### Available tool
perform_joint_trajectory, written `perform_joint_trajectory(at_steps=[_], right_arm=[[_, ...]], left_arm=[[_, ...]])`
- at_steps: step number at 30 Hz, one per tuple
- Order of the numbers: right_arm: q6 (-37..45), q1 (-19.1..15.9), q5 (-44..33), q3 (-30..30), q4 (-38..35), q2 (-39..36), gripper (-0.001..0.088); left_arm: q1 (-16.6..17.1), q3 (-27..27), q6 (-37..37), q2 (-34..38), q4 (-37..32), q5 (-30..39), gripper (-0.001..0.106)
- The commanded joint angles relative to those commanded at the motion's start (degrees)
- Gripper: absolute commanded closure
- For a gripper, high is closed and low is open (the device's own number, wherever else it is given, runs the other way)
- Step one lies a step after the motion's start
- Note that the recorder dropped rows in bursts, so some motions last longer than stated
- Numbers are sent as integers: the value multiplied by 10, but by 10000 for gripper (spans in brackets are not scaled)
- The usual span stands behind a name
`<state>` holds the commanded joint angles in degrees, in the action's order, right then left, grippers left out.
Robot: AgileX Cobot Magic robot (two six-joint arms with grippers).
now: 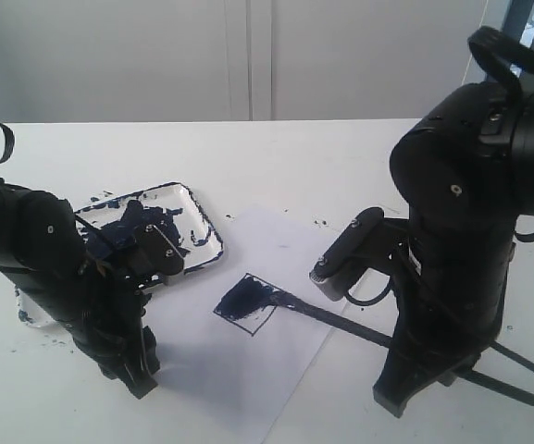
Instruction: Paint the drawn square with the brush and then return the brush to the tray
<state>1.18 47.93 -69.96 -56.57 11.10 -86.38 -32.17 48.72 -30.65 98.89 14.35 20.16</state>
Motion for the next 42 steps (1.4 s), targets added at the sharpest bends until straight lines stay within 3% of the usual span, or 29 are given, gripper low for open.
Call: perform_joint_trajectory(at_steps=[9,16,42], right_arm=[[8,0,0,-20,-15,22,868],[42,0,0,-21,-105,29,868],[42,0,0,-20,-126,1,868]], left_arm=[[0,0,-1,0,0,0,574],[0,0,-1,0,0,0,574],[0,0,-1,0,0,-5,574]])
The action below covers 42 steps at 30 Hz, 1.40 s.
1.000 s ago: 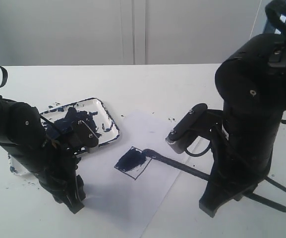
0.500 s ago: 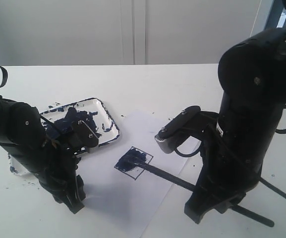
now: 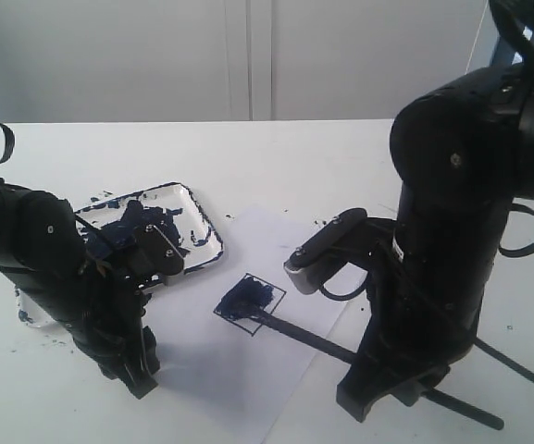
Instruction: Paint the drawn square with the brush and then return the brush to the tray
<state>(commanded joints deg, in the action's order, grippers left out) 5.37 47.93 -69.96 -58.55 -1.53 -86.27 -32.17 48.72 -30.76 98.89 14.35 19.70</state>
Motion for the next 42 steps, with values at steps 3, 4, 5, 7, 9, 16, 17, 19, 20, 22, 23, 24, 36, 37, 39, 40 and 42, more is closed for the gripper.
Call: perform_joint_trajectory(at_steps=[3,4,5,7,9,16,17,19,20,22,23,24,36,37,39,40,42], right_arm=[[0,0,0,0,0,0,868],[0,0,0,0,0,0,868],[0,0,0,0,-1,0,868],[0,0,0,0,-2,0,868],[0,0,0,0,-9,0,868],[0,0,0,0,-11,-18,868],[0,0,0,0,-11,-20,868],[0,0,0,0,-12,-24,868],[0,0,0,0,-12,-24,868],[0,0,0,0,-12,-24,868],[0,0,0,0,-12,-24,868],[0,0,0,0,-12,-24,868],[0,0,0,-23,-13,-23,868],[0,0,0,-29,-13,-23,868],[0,0,0,-38,-12,-22,868],[0,0,0,-42,-12,-19,868],[0,0,0,-46,-12,-14,868]], left_arm=[[0,0,0,0,0,-1,574],[0,0,0,0,0,-1,574],[0,0,0,0,0,-1,574],[0,0,0,0,0,-1,574],[0,0,0,0,0,-2,574],[0,0,0,0,0,-6,574],[0,0,0,0,0,-6,574],[0,0,0,-2,-7,-5,574],[0,0,2,-9,-12,-4,574],[0,0,4,-28,-13,0,574],[0,0,6,-36,-13,1,574],[0,0,10,-44,-10,3,574],[-59,0,6,-20,5,-32,574],[-59,0,6,-14,2,-32,574],[-59,0,9,-4,-5,-34,574],[-59,0,12,0,-13,-37,574],[-59,0,18,6,-18,-40,574]])
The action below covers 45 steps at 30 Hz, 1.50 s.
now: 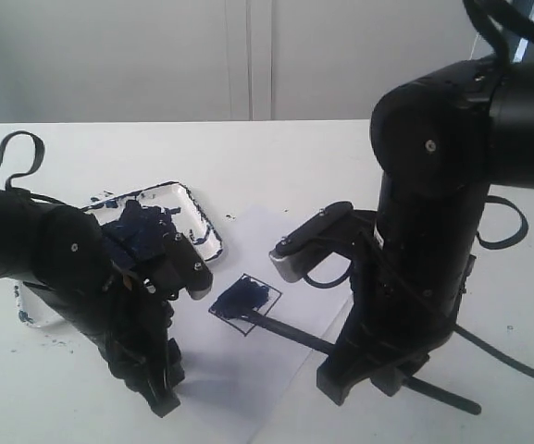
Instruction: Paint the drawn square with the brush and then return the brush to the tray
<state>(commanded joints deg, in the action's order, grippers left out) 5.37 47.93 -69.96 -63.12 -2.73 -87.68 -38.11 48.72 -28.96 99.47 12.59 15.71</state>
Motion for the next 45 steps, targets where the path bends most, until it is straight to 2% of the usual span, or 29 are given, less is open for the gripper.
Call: perform_joint_trajectory(at_steps=[13,19,24,30,37,45], right_arm=[[0,0,0,-1,-1,17,868],[-2,0,0,-1,-1,17,868],[-5,0,0,-1,-1,17,868],[-13,0,0,3,-5,17,868],[-18,0,0,38,-5,23,868],[-21,0,0,39,-19,30,868]], left_arm=[[3,0,15,0,-39,-13,574],[9,0,79,0,-105,-13,574],[31,0,82,0,-105,-11,574],[31,0,82,0,-105,-12,574],[31,0,82,0,-105,-13,574],[31,0,84,0,-105,-12,574]])
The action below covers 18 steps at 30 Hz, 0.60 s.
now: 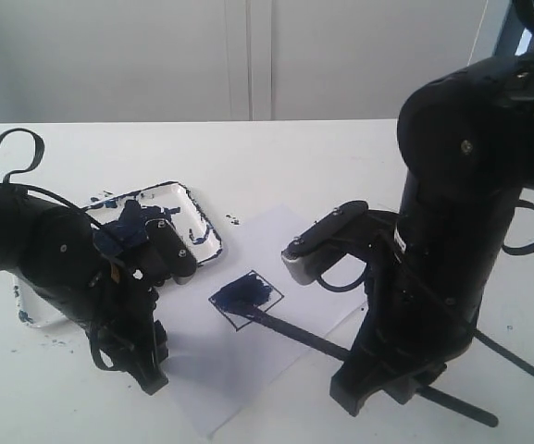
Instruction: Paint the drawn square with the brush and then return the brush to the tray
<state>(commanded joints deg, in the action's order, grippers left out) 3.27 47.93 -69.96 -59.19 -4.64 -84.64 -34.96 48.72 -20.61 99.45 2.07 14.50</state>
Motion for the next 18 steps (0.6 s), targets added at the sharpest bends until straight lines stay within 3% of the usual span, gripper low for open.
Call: perform_joint_trajectory(at_steps=[18], right_arm=[[-6,0,0,0,17,-23,868]], left_arm=[[0,0,2,0,0,2,574]])
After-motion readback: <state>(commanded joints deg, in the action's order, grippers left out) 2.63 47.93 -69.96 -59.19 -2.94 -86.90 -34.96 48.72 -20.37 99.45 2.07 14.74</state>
